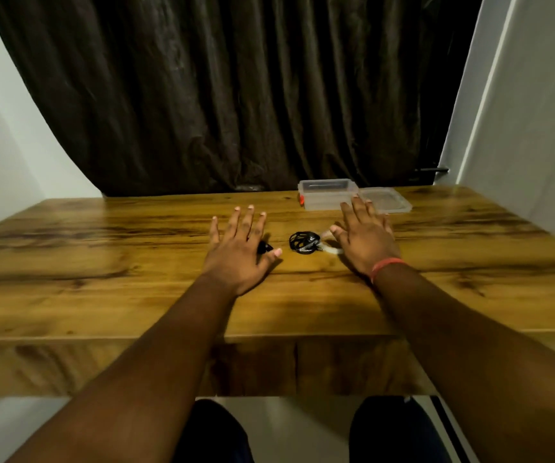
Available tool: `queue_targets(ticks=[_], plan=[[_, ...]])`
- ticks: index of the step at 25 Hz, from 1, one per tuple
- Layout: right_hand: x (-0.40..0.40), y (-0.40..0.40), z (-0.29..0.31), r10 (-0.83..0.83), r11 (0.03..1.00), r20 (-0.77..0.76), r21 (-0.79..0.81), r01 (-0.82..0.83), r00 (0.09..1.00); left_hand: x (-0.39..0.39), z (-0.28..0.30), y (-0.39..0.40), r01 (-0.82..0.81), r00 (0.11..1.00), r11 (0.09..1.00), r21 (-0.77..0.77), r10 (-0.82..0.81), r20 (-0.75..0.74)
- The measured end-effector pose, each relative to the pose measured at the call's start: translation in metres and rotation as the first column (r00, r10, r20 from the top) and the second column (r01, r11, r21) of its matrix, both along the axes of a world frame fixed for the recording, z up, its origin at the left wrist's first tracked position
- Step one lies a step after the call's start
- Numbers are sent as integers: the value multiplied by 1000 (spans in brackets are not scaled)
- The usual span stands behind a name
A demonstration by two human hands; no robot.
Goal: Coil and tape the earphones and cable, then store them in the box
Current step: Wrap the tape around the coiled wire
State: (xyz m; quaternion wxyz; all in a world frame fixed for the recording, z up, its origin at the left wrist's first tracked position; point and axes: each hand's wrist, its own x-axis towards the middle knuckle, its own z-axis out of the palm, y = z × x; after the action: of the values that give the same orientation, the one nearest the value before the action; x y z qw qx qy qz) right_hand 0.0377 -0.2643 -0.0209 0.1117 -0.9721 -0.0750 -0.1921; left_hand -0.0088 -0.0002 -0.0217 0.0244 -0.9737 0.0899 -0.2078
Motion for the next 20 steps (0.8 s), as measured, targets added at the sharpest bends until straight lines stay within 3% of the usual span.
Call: queue_targets(ticks=[9,16,20], plan=[[-74,18,5,-8,998,-98,-60,2,995,-64,4,-7,-104,985,993,-57,95,-142],[-71,47,0,115,991,-74,-66,-119,991,-50,-3,-1,-130,978,991,-34,122,-170],[-50,66,7,155,976,-35,-151,-158,987,-31,5,8,-184,962,981,-56,168,-213]])
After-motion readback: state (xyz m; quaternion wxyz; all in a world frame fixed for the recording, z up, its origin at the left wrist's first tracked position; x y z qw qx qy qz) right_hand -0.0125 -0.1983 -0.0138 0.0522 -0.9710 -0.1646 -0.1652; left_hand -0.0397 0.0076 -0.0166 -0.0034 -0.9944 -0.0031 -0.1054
